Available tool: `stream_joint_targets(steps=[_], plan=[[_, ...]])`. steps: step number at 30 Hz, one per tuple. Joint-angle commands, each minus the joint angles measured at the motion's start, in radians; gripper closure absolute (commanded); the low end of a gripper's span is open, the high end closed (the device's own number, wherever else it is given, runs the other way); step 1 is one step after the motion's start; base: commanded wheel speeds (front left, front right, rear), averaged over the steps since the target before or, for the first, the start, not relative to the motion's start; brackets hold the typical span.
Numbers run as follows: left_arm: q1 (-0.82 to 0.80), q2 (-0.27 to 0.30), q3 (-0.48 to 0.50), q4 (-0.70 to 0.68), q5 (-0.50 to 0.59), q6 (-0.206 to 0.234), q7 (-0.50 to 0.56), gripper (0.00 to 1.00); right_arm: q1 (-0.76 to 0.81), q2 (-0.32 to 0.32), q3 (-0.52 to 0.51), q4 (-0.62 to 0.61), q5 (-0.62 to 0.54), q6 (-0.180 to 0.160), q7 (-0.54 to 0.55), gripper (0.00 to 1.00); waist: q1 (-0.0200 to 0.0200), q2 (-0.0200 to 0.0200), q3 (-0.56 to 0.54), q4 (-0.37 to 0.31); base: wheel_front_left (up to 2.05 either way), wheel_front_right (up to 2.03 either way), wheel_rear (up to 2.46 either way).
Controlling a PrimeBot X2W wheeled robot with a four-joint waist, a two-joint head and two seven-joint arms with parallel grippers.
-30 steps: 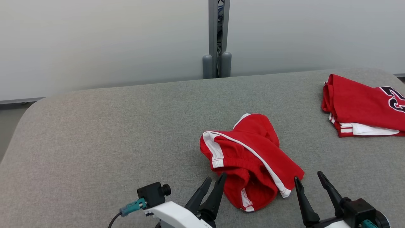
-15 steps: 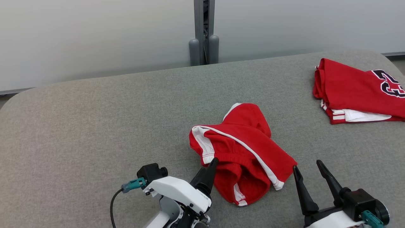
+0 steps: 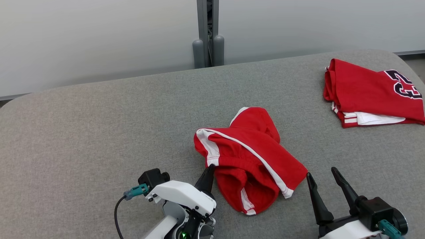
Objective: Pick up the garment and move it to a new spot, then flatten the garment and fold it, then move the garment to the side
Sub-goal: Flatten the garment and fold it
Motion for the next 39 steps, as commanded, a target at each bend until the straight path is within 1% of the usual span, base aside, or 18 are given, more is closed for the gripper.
stream_joint_targets(steps=[1, 2, 6, 8, 9, 10, 13, 14, 16, 19, 22, 26, 28, 33, 39], plan=[[-0.020, 0.005, -0.009, 0.019, -0.022, -0.011, -0.008, 0.88, -0.014, -0.005, 0.001, 0.002, -0.003, 0.000, 0.000, 0.00, 0.0000, -0.0001, -0.001, 0.000, 0.00, 0.00, 0.00], [-0.028, 0.005, -0.017, 0.030, -0.033, -0.013, -0.011, 1.00, -0.014, -0.005, 0.002, 0.002, -0.003, 0.000, 0.000, 0.00, 0.0000, -0.0001, -0.001, -0.001, 0.00, 0.00, 0.00], [-0.048, 0.005, -0.045, 0.063, -0.069, -0.032, -0.027, 1.00, -0.017, -0.007, 0.008, 0.003, -0.004, 0.000, 0.000, 0.00, 0.0000, -0.0001, 0.001, -0.003, 0.00, 0.00, 0.00], [-0.065, 0.005, -0.066, 0.073, -0.049, -0.041, -0.034, 1.00, -0.016, -0.010, 0.008, 0.000, -0.002, 0.000, 0.000, 0.00, 0.0000, -0.0001, 0.001, -0.004, 0.00, 0.00, 0.00], [-0.092, 0.006, -0.087, 0.099, 0.023, -0.029, -0.041, 0.67, -0.012, -0.012, 0.004, -0.001, -0.001, 0.000, 0.000, 0.00, 0.0000, -0.0001, 0.001, -0.004, 0.00, 0.00, 0.00], [-0.101, 0.006, -0.087, 0.114, 0.076, -0.020, -0.042, 0.00, -0.010, -0.011, 0.002, 0.000, 0.000, 0.000, 0.000, 0.00, 0.0000, -0.0001, 0.001, -0.004, 0.00, 0.00, 0.00], [-0.091, 0.004, -0.041, 0.116, 0.256, 0.005, -0.043, 0.00, -0.002, -0.011, -0.002, -0.001, 0.002, 0.000, 0.000, 0.00, 0.0000, -0.0001, -0.002, -0.004, 0.00, 0.00, 0.00], [-0.091, 0.004, -0.041, 0.116, 0.256, 0.005, -0.043, 0.00, -0.002, -0.011, -0.002, -0.001, 0.002, 0.000, 0.000, 0.00, 0.0000, -0.0001, -0.002, -0.004, 0.00, 0.00, 0.00], [-0.058, 0.004, -0.029, 0.096, 0.336, 0.016, -0.043, 0.00, 0.001, -0.010, -0.004, -0.001, 0.005, 0.000, 0.000, 0.00, 0.0000, -0.0001, -0.003, -0.005, 0.00, 0.00, 0.00], [-0.036, 0.006, -0.030, 0.074, 0.396, 0.027, -0.044, 0.00, 0.000, -0.008, 0.001, 0.002, 0.011, 0.000, 0.000, 0.00, 0.0000, -0.0001, -0.005, -0.009, 0.00, 0.00, 0.00], [-0.016, 0.005, -0.062, 0.067, 0.386, 0.028, -0.043, 0.00, -0.008, -0.007, 0.005, 0.003, 0.016, 0.000, 0.000, 0.00, 0.0000, -0.0001, -0.006, -0.014, 0.00, 0.00, 0.00], [-0.029, 0.006, -0.084, 0.092, 0.364, 0.059, -0.040, 0.00, -0.015, -0.007, 0.010, 0.001, 0.017, 0.000, 0.000, 0.00, 0.0000, -0.0001, -0.005, -0.022, 0.00, 0.00, 0.00], [-0.043, 0.005, -0.084, 0.107, 0.353, 0.067, -0.041, 0.00, -0.015, -0.008, 0.010, 0.001, 0.016, 0.000, 0.000, 0.00, 0.0000, -0.0001, -0.005, -0.028, 0.00, 0.00, 0.00], [-0.062, 0.006, -0.080, 0.139, 0.342, 0.072, -0.043, 0.00, -0.007, -0.015, 0.012, 0.005, 0.019, 0.000, 0.000, 0.00, 0.0000, -0.0001, -0.008, -0.037, 0.00, 0.00, 0.00], [-0.079, 0.005, -0.100, 0.157, 0.332, 0.069, -0.043, 0.00, -0.007, -0.021, 0.019, 0.009, 0.020, 0.000, 0.000, 0.00, 0.0000, -0.0001, -0.009, -0.046, 0.00, 0.00, 0.00]])
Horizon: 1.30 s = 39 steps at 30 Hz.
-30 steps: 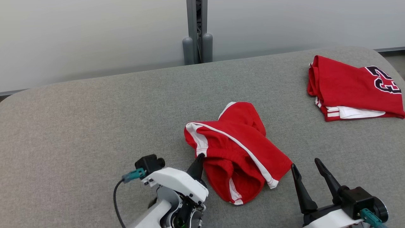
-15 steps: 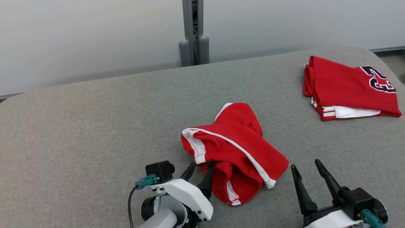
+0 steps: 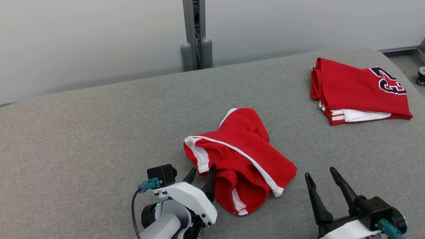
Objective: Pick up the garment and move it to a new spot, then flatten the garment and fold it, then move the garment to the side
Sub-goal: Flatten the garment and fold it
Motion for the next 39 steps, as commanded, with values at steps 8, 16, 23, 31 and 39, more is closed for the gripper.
stream_joint_targets(steps=[8, 16, 23, 31, 39], plan=[[-0.032, 0.006, -0.034, 0.052, -0.059, -0.006, -0.004, 0.04, -0.011, -0.014, 0.017, 0.004, 0.010, 0.000, 0.000, 0.00, 0.0000, 0.0000, 0.003, -0.018, 0.00, 0.00, 0.00], [-0.064, 0.005, -0.059, 0.122, -0.093, -0.034, -0.004, 1.00, -0.013, -0.021, 0.028, 0.006, 0.015, 0.000, 0.000, 0.00, 0.0000, 0.0000, 0.006, -0.030, 0.00, 0.00, 0.00], [-0.106, 0.006, -0.065, 0.145, 0.037, -0.019, -0.004, 1.00, 0.001, -0.020, 0.015, 0.000, 0.019, 0.000, 0.000, 0.00, 0.0000, 0.0000, 0.006, -0.015, 0.00, 0.00, 0.00], [-0.077, 0.046, -0.133, 0.130, 0.394, 0.077, -0.003, 0.00, 0.003, -0.008, 0.014, -0.007, 0.026, 0.000, 0.000, 0.00, 0.0000, 0.0000, 0.015, 0.003, 0.00, 0.00, 0.00], [-0.038, 0.071, -0.137, 0.085, 0.501, 0.100, -0.003, 0.00, 0.005, -0.003, -0.003, -0.011, 0.027, 0.000, 0.000, 0.00, 0.0000, 0.0000, 0.029, 0.015, 0.00, 0.00, 0.00]])
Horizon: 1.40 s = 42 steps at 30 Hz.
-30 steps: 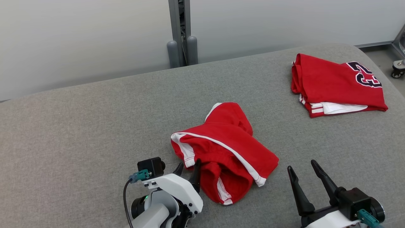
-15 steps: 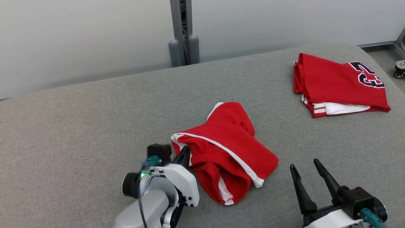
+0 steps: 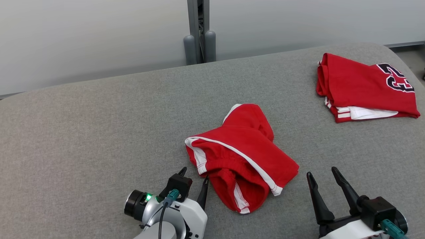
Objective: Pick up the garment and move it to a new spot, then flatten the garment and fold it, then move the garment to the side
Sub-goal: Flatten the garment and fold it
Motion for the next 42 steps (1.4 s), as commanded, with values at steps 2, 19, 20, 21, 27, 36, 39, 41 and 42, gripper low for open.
stream_joint_targets(steps=[2, 19, 20, 21, 27, 36, 39, 41, 42], plan=[[-0.009, -0.003, 0.011, -0.008, 0.019, 0.007, -0.001, 0.00, -0.005, -0.001, -0.001, -0.003, 0.000, 0.000, 0.000, 0.00, 0.0000, 0.0000, 0.004, 0.000, 0.00, 0.00, 0.00], [-0.074, -0.040, 0.068, 0.068, 0.091, -0.015, -0.001, 1.00, -0.031, -0.014, 0.003, -0.003, 0.002, 0.000, 0.000, 0.00, 0.0000, 0.0000, 0.034, -0.023, 0.00, 0.00, 0.00], [-0.077, -0.033, 0.079, 0.057, 0.106, -0.009, -0.001, 1.00, -0.029, -0.014, 0.000, -0.003, 0.001, 0.000, 0.000, 0.00, 0.0000, 0.0000, 0.032, -0.021, 0.00, 0.00, 0.00], [-0.078, -0.024, 0.090, 0.041, 0.124, -0.002, -0.001, 1.00, -0.025, -0.013, -0.003, -0.003, 0.000, 0.000, 0.000, 0.00, 0.0000, 0.0000, 0.028, -0.020, 0.00, 0.00, 0.00], [-0.114, 0.076, 0.181, -0.141, 0.264, 0.045, -0.002, 1.00, -0.008, -0.004, -0.008, 0.005, 0.006, 0.000, 0.000, 0.00, 0.0000, 0.0000, 0.000, -0.002, 0.00, 0.00, 0.00], [-0.294, 0.148, 0.184, -0.326, 0.424, -0.043, 0.000, 1.00, -0.003, 0.008, 0.023, 0.024, 0.019, 0.000, 0.000, 0.00, 0.0000, 0.0000, -0.041, -0.008, 0.00, 0.00, 0.00], [-0.394, 0.092, 0.155, -0.320, 0.447, -0.087, 0.016, 1.00, -0.012, 0.008, 0.028, 0.027, 0.022, 0.000, 0.000, 0.00, 0.0000, 0.0000, -0.043, -0.026, 0.00, 0.00, 0.00], [-0.459, 0.048, 0.136, -0.312, 0.457, -0.111, 0.036, 1.00, -0.015, 0.009, 0.031, 0.028, 0.023, 0.000, 0.000, 0.00, 0.0000, 0.0000, -0.041, -0.037, 0.00, 0.00, 0.00], [-0.492, 0.023, 0.130, -0.311, 0.461, -0.120, 0.045, 1.00, -0.016, 0.009, 0.033, 0.029, 0.023, 0.000, 0.000, 0.00, 0.0000, 0.0000, -0.040, -0.042, 0.00, 0.00, 0.00]])
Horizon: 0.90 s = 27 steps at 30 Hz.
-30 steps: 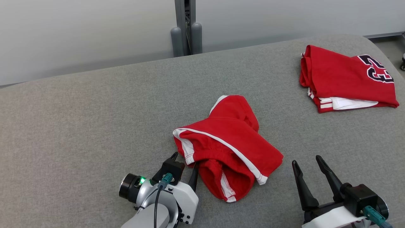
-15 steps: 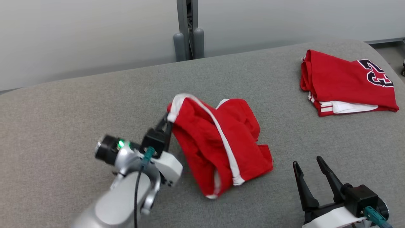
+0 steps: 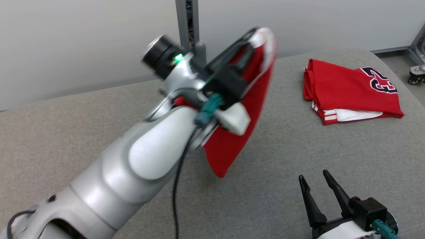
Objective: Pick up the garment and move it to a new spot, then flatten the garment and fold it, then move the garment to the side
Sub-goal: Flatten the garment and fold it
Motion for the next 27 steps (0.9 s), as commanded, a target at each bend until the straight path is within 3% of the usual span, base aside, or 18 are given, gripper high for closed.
stream_joint_targets(steps=[1, 6, 9, 20, 27], plan=[[-0.032, -0.005, -0.003, 0.003, 0.009, -0.006, 0.009, 1.00, -0.007, -0.002, 0.001, 0.001, 0.003, 0.000, 0.000, 0.00, 0.0000, 0.0000, 0.002, -0.009, 0.00, 0.00, 0.00], [-0.070, -0.048, -0.049, 0.076, -0.007, -0.022, 0.163, 1.00, -0.007, -0.001, 0.007, 0.001, 0.003, 0.000, 0.000, 0.00, 0.0000, 0.0000, 0.006, -0.029, 0.00, 0.00, 0.00], [-0.009, -0.030, -0.071, 0.143, -0.023, -0.018, 0.209, 1.00, -0.003, -0.001, 0.002, -0.007, 0.006, 0.000, 0.000, 0.00, 0.0000, 0.0000, 0.013, -0.032, 0.00, 0.00, 0.00], [0.295, 0.068, -0.085, 0.219, -0.092, 0.029, 0.100, 1.00, 0.037, -0.001, -0.047, -0.024, -0.010, 0.000, 0.000, 0.00, 0.0000, 0.0000, 0.042, 0.056, 0.00, 0.00, 0.00], [0.362, 0.132, -0.087, 0.208, -0.088, 0.040, 0.033, 1.00, 0.048, -0.001, -0.052, -0.015, -0.021, 0.000, 0.000, 0.00, 0.0000, 0.0000, 0.029, 0.099, 0.00, 0.00, 0.00]])
